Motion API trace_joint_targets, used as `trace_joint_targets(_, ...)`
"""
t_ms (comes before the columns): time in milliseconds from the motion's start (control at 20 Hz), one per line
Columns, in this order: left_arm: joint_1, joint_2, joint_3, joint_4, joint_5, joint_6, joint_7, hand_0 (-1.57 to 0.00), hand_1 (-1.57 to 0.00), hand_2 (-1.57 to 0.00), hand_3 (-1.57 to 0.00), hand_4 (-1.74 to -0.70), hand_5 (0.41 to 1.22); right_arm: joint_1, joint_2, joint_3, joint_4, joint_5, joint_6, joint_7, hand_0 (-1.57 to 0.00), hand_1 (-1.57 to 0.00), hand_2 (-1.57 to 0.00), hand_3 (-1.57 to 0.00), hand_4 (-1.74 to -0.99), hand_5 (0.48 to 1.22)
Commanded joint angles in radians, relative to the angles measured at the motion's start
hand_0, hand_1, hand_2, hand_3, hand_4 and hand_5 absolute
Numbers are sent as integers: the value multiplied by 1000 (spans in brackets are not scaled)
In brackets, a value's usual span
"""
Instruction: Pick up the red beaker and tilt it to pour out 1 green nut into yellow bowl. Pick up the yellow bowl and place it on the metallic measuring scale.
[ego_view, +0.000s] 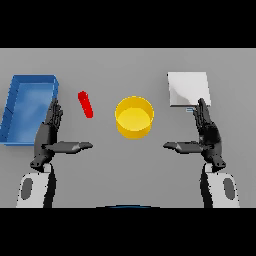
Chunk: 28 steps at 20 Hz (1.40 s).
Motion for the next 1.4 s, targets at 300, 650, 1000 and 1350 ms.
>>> trace_joint_targets(300, 66, 14, -62, -75, -66, -3, -31, 1, 1, 1, 1, -1141, 660, 34, -22, 65, -48, 138, -50, -74, 1, 1, 1, 1, -1071, 578)
trace_joint_targets(650, 138, 64, -141, -216, -153, -25, 73, 1, 1, 1, 1, -1139, 652, 94, -53, 147, -138, 283, -67, -80, 1, 1, 1, 1, -1118, 600)
trace_joint_targets(1000, -27, 61, -84, 5, -137, -27, 85, 1, 1, 1, 1, -1169, 648, 78, -48, 138, -137, 224, -25, -73, 1, 1, 1, 1, -1209, 627)
trace_joint_targets(1350, -228, 68, -33, 264, -145, -30, -1, 1, 1, 1, 1, -1183, 637, 88, -50, 132, -131, 211, -17, -102, 1, 1, 1, 1, -1227, 625)
